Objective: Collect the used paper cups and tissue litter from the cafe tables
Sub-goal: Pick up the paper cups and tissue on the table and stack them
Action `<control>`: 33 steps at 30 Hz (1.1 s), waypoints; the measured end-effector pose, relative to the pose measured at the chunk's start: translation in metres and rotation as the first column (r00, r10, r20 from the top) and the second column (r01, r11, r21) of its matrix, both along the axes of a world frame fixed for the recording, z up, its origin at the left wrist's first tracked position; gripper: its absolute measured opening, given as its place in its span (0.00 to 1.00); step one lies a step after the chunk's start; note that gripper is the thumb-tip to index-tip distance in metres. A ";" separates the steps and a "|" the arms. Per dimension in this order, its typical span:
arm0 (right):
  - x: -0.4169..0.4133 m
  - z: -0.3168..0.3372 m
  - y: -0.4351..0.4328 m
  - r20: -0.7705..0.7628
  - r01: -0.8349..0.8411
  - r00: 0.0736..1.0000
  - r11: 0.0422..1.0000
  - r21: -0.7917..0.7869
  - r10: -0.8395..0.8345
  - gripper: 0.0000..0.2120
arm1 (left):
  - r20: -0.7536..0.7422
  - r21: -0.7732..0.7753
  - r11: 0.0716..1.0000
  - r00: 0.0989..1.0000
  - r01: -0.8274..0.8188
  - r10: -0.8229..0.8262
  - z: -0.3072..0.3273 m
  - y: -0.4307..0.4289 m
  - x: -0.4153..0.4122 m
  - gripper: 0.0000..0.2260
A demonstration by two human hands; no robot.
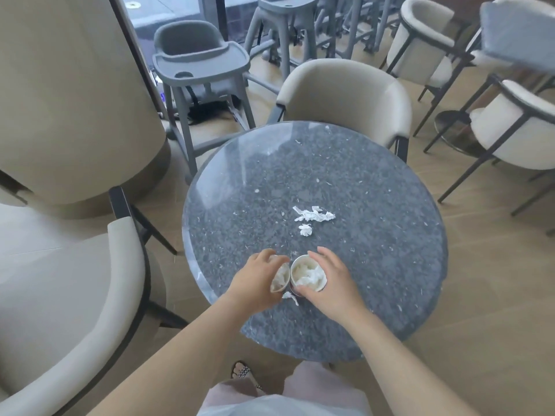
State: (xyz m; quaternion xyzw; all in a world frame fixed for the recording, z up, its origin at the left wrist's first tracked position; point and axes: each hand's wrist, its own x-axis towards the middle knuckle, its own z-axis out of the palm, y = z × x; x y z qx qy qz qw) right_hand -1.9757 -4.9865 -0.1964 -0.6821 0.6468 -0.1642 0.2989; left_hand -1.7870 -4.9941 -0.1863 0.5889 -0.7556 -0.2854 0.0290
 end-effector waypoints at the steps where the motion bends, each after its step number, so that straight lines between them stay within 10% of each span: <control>1: 0.000 -0.001 -0.002 0.001 -0.029 1.000 0.999 0.047 0.029 0.37 | -0.009 -0.008 1.000 1.000 -0.014 0.014 -0.001 -0.003 -0.001 0.29; 20: -0.040 0.007 -0.078 -0.137 -0.095 0.985 0.993 0.075 0.105 0.40 | 0.007 0.020 0.984 0.984 -0.176 0.175 0.001 -0.060 -0.020 0.37; 33: 0.023 0.010 -0.030 0.024 -0.306 0.946 0.914 -0.265 0.324 0.14 | -0.020 0.023 0.957 0.957 -0.289 0.289 0.004 0.003 0.026 0.37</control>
